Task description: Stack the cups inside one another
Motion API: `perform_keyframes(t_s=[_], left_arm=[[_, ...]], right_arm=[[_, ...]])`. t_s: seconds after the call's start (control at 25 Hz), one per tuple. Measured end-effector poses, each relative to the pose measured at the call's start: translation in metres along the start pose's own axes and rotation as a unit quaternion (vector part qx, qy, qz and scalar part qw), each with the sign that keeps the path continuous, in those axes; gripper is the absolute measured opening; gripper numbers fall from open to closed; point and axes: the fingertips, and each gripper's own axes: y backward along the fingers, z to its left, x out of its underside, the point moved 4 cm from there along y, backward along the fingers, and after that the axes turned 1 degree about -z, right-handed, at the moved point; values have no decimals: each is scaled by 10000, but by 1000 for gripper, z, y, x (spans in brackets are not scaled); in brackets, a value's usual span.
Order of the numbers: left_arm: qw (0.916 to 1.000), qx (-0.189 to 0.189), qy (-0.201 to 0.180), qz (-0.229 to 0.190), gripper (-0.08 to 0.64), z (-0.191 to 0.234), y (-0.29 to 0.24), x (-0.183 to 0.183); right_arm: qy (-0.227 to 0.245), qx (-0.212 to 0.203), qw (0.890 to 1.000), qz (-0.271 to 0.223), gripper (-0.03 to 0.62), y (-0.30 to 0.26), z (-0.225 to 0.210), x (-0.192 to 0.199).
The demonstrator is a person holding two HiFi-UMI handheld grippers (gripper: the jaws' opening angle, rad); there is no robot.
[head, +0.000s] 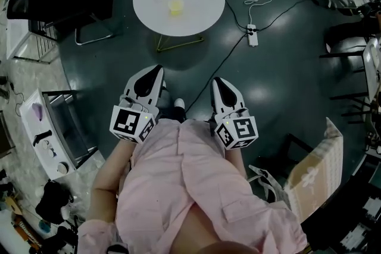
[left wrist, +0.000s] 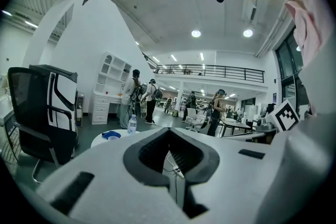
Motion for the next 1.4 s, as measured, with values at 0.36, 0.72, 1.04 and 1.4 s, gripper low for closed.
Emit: perform_keyframes(t_s=[0.36,0.72,1.04,1.4], left_arm=[[9992,4,391,9,9,43,-19,-13],[9995,175,248,-30,9,85,-36,-28],[9993,347,-57,121,9,107,-42,-30],[9991,366,113,166,9,128,-39,-27]], right_arm=[[-174,276,9995,-24,37,-48,15,-16],[-177,523,9984,-140,37,-89,23,-29],[-305,619,9975,-179,37,-114,27,-27],[-350,725,9967,-103,37,-128,35,-25]])
